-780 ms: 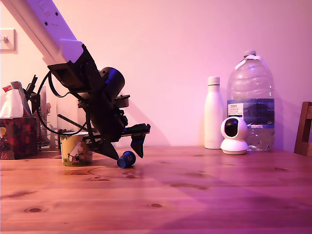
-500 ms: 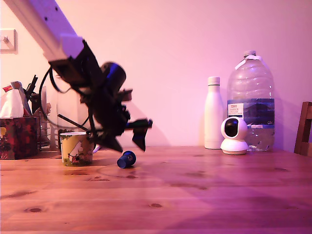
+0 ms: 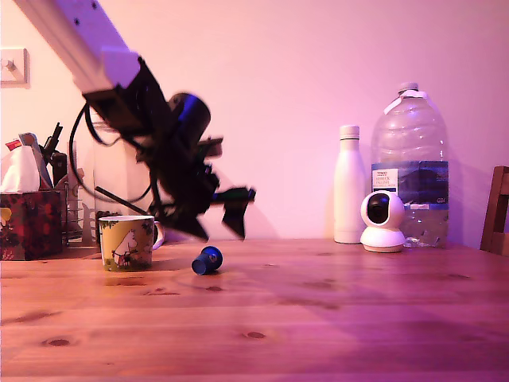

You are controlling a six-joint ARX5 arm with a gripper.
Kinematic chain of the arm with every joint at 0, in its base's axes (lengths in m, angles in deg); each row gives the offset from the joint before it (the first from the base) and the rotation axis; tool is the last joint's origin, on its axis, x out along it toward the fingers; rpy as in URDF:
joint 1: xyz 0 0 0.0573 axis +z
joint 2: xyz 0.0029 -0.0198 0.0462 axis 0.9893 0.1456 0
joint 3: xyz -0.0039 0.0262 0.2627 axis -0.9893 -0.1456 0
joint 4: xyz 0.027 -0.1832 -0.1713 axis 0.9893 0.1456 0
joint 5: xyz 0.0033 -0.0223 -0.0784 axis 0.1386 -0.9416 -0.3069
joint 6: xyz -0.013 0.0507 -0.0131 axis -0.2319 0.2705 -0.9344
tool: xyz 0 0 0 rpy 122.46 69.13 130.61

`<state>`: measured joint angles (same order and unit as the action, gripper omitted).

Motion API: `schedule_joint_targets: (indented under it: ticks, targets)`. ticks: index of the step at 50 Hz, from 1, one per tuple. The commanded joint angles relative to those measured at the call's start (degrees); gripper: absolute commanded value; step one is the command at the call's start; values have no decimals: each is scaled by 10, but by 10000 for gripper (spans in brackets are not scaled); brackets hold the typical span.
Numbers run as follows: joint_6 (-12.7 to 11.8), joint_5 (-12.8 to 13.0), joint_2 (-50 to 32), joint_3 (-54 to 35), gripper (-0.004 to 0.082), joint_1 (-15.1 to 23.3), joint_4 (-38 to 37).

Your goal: Pick up the coffee capsules from the table one by one and drop them inside the nearest coffee cup

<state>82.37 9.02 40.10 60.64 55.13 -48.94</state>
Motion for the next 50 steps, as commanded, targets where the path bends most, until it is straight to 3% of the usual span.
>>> schedule_joint_targets:
  ticks: [1,25,50]
  targets:
    - [8,-2,-37,-30,624,-2,-21]
    - [16,-6,-93,-177,624,-13,-183]
    - [16,9,-121,-303,623,-14,-324]
